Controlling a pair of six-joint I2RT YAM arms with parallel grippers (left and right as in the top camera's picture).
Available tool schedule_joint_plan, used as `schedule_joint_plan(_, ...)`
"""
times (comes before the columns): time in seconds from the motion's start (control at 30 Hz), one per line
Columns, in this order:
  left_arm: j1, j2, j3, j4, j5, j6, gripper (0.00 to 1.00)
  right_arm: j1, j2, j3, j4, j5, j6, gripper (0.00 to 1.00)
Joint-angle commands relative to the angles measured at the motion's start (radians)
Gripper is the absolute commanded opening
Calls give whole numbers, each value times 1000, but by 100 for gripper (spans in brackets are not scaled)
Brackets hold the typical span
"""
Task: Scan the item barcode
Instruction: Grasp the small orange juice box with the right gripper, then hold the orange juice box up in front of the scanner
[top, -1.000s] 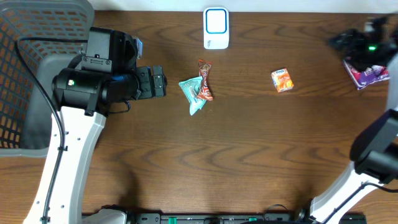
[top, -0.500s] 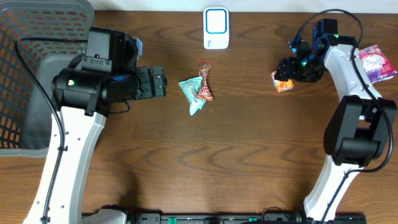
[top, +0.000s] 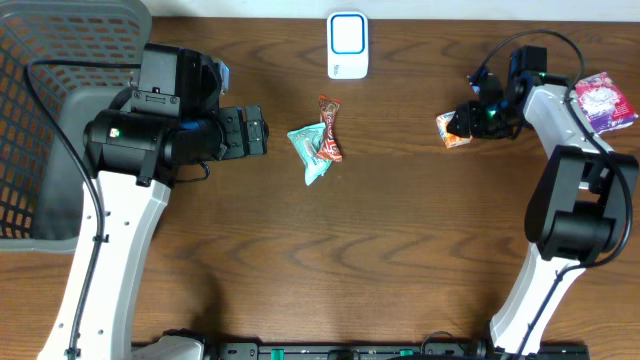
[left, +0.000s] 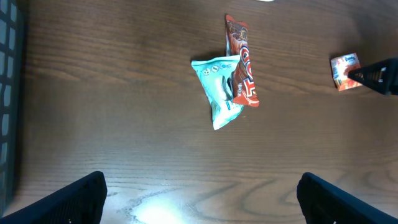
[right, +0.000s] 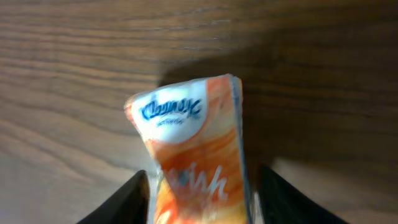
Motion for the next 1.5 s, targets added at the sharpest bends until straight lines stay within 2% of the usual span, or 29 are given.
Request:
schedule_joint_plan(0.0, -2, 5, -5, -3, 11, 20, 98, -3, 31, -9, 32, -54, -16, 47)
schedule_joint_plan(0.13, -2, 5, -5, -3, 11, 20, 98, -3, 31, -9, 72, -82, -16, 33)
schedule_joint_plan(0.23, -2, 5, -5, -3, 11, 20, 98, -3, 31, -9, 80, -82, -16, 27)
schedule_joint_plan(0.33, -2, 5, -5, -3, 11, 20, 98, -2, 35, -9, 78, -105, -16, 10)
schedule_joint_plan(0.47, -2, 5, -5, -3, 11, 20, 98, -2, 40, -19, 66, -158, -16, 1)
schedule_joint_plan(0.73, -2, 5, -5, -3, 11, 20, 98, 17, 29, -32, 33, -153, -12, 1)
schedule_joint_plan(0.83, -2, 5, -5, -3, 11, 20, 98, 34, -5, 3, 21, -94, 45, 1)
schedule_joint_plan(0.93, -2, 5, -5, -3, 11, 20, 98, 73, -56, 48, 8, 21, 72, 1)
schedule_joint_plan(1.03, -2, 5, -5, -3, 11, 20, 98, 144, -112, 84, 9, 224, 76, 1)
schedule_joint_plan(1.27, -2, 5, -5, -3, 11, 20, 98, 385, -122, 80, 30, 1050, 55, 1)
schedule_joint_plan(1.37, -2, 5, -5, -3, 11, 20, 98, 438, -87, 58, 31, 1135, 45, 1)
schedule_joint_plan(1.47, -2, 5, -5, -3, 11, 20, 98, 470, -42, 51, 17, 1101, 63, 1)
